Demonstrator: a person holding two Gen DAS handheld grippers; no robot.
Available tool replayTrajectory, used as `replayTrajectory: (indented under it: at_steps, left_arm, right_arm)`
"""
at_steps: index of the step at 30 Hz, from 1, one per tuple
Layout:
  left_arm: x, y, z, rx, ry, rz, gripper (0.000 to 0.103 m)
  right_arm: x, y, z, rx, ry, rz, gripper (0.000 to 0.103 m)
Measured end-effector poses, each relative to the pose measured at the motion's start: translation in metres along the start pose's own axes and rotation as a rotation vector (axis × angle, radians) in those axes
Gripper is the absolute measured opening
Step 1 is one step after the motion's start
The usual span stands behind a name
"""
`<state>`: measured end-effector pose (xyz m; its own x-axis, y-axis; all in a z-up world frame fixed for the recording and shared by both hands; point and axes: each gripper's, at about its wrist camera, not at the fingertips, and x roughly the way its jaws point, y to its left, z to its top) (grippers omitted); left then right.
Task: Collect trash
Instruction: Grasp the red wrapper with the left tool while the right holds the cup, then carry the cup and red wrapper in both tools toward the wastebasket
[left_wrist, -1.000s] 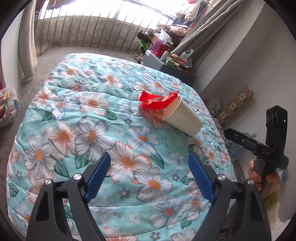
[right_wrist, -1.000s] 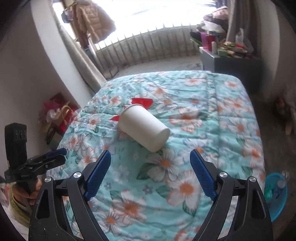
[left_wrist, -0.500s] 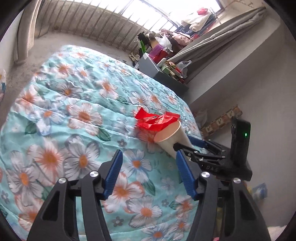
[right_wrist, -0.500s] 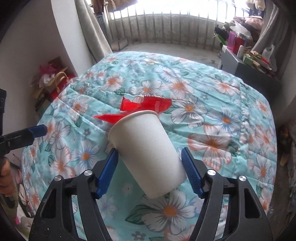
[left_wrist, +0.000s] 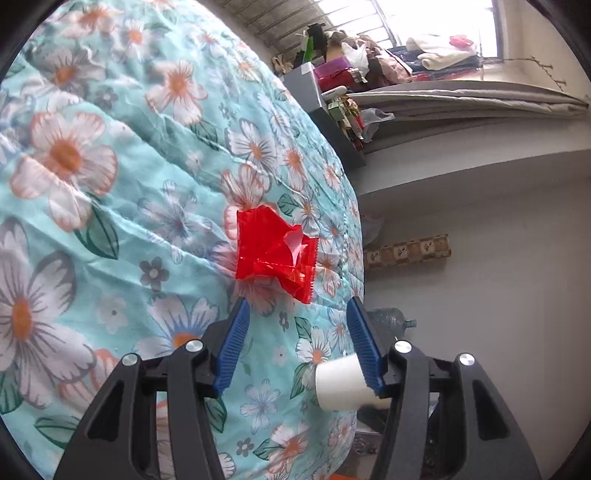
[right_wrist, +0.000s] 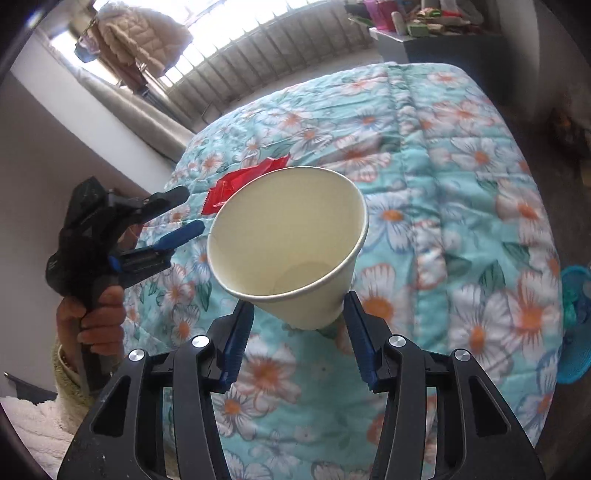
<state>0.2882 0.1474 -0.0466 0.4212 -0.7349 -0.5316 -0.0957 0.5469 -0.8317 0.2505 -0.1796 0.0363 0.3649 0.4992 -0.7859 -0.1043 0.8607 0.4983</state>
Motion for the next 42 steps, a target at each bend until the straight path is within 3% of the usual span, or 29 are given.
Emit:
replayTrajectory:
  at_steps: [5,9,11,13,17,19,26,30,35,38,42]
  left_arm:
    - [0.020,0.017,0.013,-0.129,-0.013,0.009,0.052]
    - [0.027,0.019,0.018,-0.147,-0.056,0.043,0.050]
    - [0.030,0.013,0.019,-0.113,-0.076,0.077,0.045]
    - [0.032,0.010,0.018,-0.082,-0.092,0.111,0.030]
    - [0.029,0.003,0.013,-0.030,-0.116,0.133,0.019]
    - [0.021,-0.008,0.006,0.027,-0.127,0.148,0.012]
    - [-0.024,-0.050,-0.034,0.326,-0.156,0.236,0.010]
    - [-0.050,-0.062,-0.061,0.495,-0.119,0.298,0.010]
    - [-0.081,-0.068,-0.096,0.719,-0.118,0.451,0.010]
    - [-0.080,-0.075,-0.110,0.820,-0.118,0.493,0.010]
    - [-0.053,-0.073,-0.121,0.845,-0.051,0.494,0.010]
  right_arm:
    - [-0.015,-0.014,-0.027,0.062,-0.043,-0.011,0.047]
    - [-0.021,-0.017,-0.042,0.068,-0.050,-0.034,0.046]
    - [-0.023,-0.017,-0.047,0.066,-0.051,-0.037,0.046]
    - [-0.025,-0.016,-0.051,0.061,-0.060,-0.042,0.046]
    - [-0.030,-0.016,-0.054,0.056,-0.069,-0.034,0.044]
    - [-0.033,-0.017,-0.056,0.056,-0.069,-0.033,0.043]
    - [-0.046,-0.016,-0.064,0.052,-0.098,-0.014,0.045]
    - [-0.058,-0.018,-0.068,0.050,-0.116,0.007,0.049]
    - [-0.079,-0.022,-0.072,0.056,-0.164,0.054,0.058]
    - [-0.083,-0.026,-0.069,0.096,-0.183,0.086,0.059]
    - [-0.077,-0.027,-0.063,0.143,-0.189,0.079,0.059]
